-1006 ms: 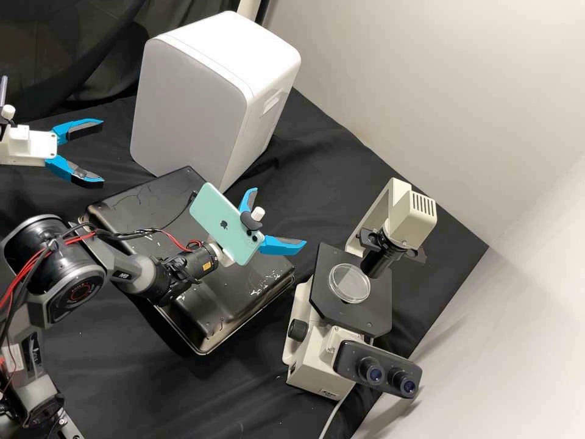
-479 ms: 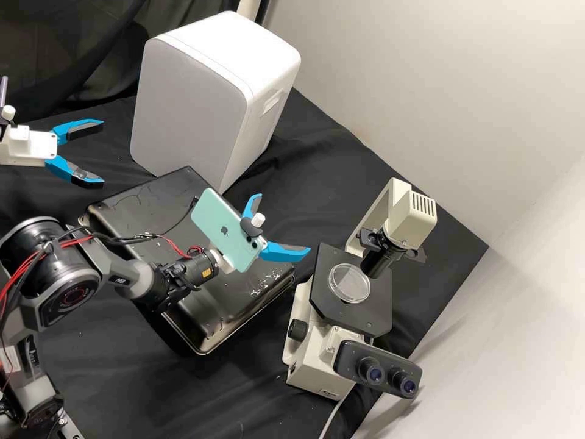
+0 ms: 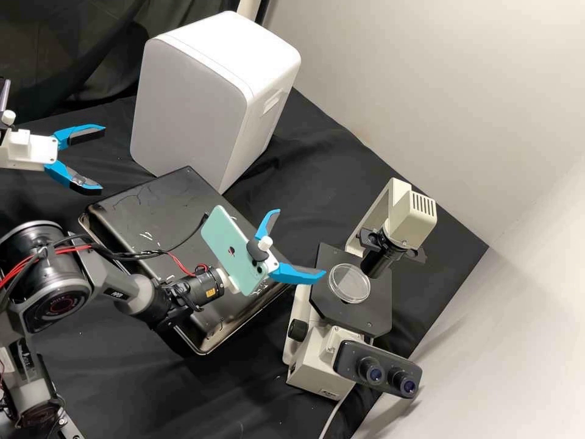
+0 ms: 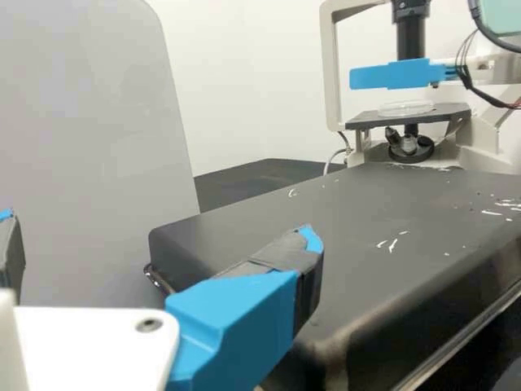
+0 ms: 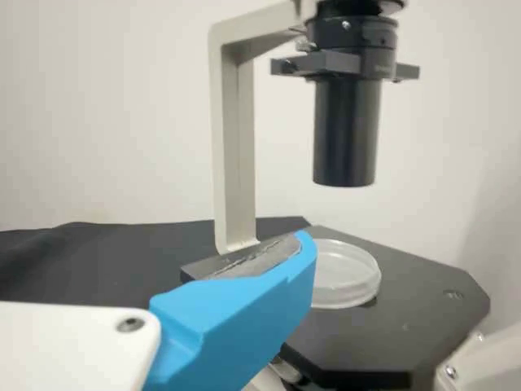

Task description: Place the petri dish on the bench

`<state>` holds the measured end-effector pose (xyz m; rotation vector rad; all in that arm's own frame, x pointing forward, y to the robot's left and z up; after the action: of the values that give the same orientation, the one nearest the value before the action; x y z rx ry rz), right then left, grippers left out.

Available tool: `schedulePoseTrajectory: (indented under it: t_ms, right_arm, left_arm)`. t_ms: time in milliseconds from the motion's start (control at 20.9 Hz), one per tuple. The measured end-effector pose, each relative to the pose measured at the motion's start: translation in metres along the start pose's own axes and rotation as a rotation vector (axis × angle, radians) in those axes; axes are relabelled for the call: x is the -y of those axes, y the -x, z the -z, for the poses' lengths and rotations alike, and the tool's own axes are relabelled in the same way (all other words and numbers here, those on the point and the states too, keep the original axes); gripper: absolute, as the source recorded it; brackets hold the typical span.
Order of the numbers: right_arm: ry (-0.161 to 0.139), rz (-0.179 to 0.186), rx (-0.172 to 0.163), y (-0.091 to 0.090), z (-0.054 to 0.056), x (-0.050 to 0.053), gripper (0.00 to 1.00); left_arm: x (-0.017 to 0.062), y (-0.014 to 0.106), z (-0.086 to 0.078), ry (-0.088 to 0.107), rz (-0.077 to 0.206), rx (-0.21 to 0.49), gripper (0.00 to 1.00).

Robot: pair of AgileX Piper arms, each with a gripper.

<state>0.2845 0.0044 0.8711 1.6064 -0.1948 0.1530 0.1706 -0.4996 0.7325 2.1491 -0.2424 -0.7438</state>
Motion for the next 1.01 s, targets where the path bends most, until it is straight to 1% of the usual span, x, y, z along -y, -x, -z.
schedulePoseTrajectory:
  t_ms: [48,144,192,383,479,527,575,718,814,862,1006]
  right_arm:
    - [0.007,-0.004,0.006,0.0,-0.004,-0.003,1.0]
    - [0.009,-0.015,0.025,0.0,-0.009,-0.006,1.0]
    - [0.004,-0.018,0.035,0.0,-0.012,-0.007,1.0]
    - [0.005,-0.01,0.077,-0.005,-0.026,-0.004,1.0]
    - [0.004,-0.008,0.081,-0.006,-0.027,-0.004,1.0]
    - [0.005,-0.012,0.077,-0.01,-0.027,-0.004,1.0]
    - [0.005,-0.008,0.08,-0.013,-0.029,-0.003,1.0]
    - [0.004,0.001,0.091,-0.017,-0.032,0.0,1.0]
    - [0.001,0.0,0.098,-0.026,-0.037,0.002,1.0]
    - [0.0,0.007,0.107,-0.028,-0.039,0.004,1.0]
    - [0.0,0.006,0.105,-0.03,-0.04,0.004,1.0]
  left_arm:
    - [0.0,0.0,0.0,0.0,0.0,0.0,1.0]
    - [0.0,0.0,0.0,0.0,0.0,0.0,1.0]
    - [0.0,0.0,0.0,0.0,0.0,0.0,1.0]
    - [0.0,0.0,0.0,0.0,0.0,0.0,1.0]
    - [0.0,0.0,0.0,0.0,0.0,0.0,1.0]
    - [0.0,0.0,0.0,0.0,0.0,0.0,1.0]
    - [0.0,0.0,0.0,0.0,0.0,0.0,1.0]
    - [0.0,0.0,0.0,0.0,0.0,0.0,1.0]
    - [0.0002,0.0,0.0,0.0,0.001,0.0,1.0]
    - [0.0002,0.0,0.0,0.0,0.001,0.0,1.0]
    - [0.0015,0.0,0.0,0.002,0.008,-0.001,1.0]
